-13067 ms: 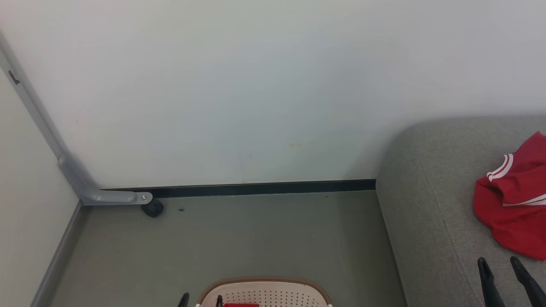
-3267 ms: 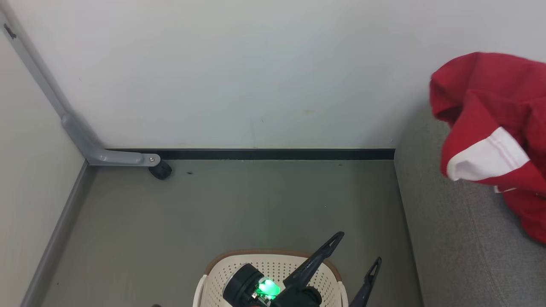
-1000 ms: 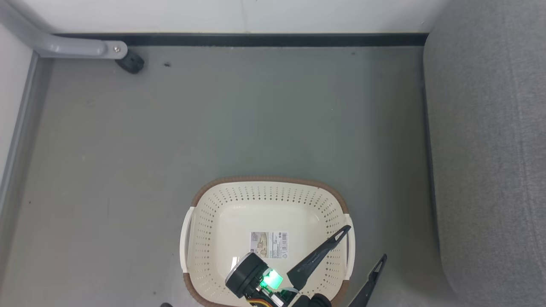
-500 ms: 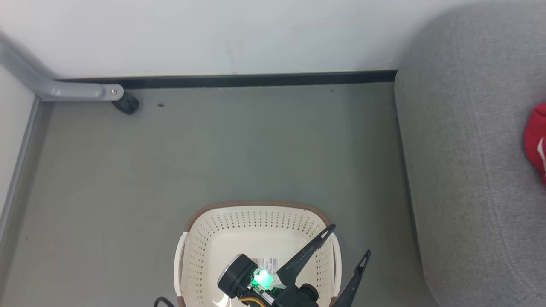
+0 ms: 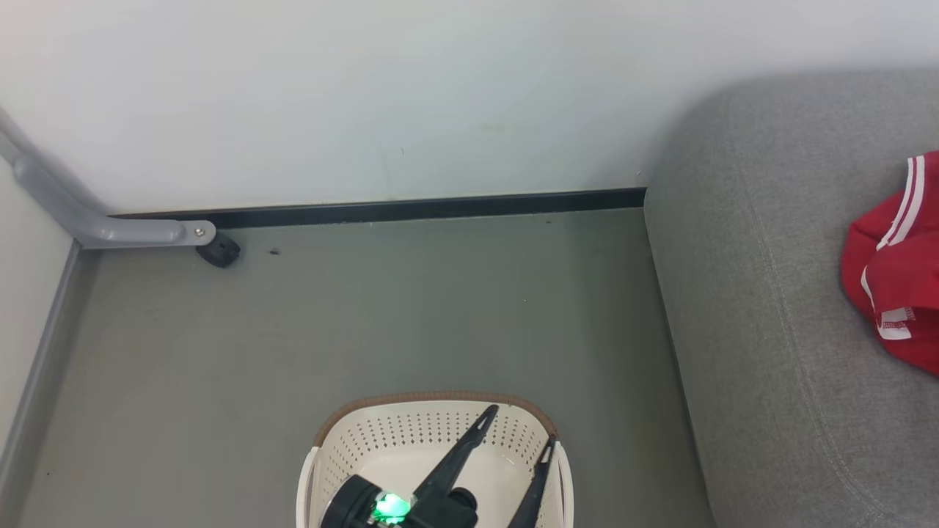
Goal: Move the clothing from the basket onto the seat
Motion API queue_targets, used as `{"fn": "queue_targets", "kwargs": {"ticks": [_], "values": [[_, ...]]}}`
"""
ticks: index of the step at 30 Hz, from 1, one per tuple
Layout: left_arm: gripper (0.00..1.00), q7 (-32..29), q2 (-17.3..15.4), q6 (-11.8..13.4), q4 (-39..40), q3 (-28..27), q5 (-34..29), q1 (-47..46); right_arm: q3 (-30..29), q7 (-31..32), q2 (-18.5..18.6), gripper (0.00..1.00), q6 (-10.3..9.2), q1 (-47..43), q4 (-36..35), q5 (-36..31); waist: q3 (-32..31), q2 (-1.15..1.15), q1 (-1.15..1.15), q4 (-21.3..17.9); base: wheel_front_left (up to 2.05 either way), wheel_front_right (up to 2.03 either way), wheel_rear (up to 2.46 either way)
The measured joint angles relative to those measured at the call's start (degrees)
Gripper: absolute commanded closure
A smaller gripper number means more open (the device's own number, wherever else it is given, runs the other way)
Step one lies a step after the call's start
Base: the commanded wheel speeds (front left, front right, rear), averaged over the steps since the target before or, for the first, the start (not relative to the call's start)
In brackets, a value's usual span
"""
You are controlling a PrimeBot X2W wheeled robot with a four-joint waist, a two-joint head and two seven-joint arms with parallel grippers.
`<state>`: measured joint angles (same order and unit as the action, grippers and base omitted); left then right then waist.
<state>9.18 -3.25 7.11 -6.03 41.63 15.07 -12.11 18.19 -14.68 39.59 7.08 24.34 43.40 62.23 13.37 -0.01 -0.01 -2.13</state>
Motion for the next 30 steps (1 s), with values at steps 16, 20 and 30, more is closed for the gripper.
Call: {"fn": "queue_targets", "kwargs": {"ticks": [16,20,30], "values": [[0.0,0.56,0.09,0.0,-1.78,-17.83,-0.7,10.72,-0.36,0.0,-7.14,0.0,-2.68,-10.78,-18.3,-10.98,-8.56,0.0,0.0,0.3,0.0,0.0,0.0],[0.0,0.85,0.12,0.0,-1.77,-21.79,-1.48,12.74,0.11,0.0,-8.82,0.0,-4.25,-13.62,-22.67,-13.66,-10.34,0.0,0.0,0.68,0.0,0.0,0.0],[0.0,1.77,0.12,0.0,-1.94,-29.29,-2.55,17.17,1.26,0.0,-10.4,0.0,-8.2,-20.27,-31.98,-20.29,-14.26,0.0,0.0,1.12,0.0,0.0,0.0]]}}
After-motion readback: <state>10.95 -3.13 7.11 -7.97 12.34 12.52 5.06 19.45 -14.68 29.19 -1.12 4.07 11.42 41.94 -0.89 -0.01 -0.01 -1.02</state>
